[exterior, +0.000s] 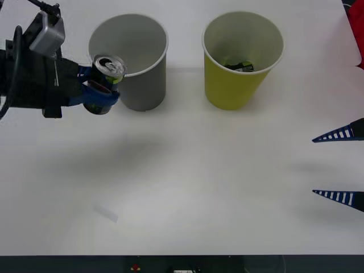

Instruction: Put the can into the green bin and the plastic bottle into the gray bin

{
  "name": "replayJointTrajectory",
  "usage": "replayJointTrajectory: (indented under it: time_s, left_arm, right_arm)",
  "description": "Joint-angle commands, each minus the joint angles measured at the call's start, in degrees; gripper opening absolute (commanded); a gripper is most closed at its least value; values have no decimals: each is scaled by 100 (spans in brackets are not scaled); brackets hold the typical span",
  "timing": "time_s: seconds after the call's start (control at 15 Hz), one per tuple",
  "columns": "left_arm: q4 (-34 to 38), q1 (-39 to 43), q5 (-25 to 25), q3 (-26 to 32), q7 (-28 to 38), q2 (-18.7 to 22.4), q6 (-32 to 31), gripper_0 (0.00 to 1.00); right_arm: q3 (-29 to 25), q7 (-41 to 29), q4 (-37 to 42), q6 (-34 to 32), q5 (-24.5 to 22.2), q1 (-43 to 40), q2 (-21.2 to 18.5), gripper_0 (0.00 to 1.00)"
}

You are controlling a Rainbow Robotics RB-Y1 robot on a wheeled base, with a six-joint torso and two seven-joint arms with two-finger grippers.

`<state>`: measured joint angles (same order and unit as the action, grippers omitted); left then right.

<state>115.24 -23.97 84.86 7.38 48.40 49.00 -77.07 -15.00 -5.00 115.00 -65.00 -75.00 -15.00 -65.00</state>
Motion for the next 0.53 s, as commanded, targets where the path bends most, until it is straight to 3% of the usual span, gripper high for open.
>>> replayJointTrajectory:
  time_s: [0.07, 0.33, 0.53]
  left_arm:
    - [-450, -829, 4, -588, 478, 5, 105, 0]
    - [-1065, -2086, 355, -1573, 1216, -127, 562, 0]
    - [-1628, -2956, 593, -2416, 1365, -329, 1106, 0]
  right_arm:
    - [0, 0, 0, 0, 0, 0, 0, 100]
    - [0, 0, 0, 0, 0, 0, 0, 100]
    - [0, 0, 0, 0, 0, 0, 0, 100]
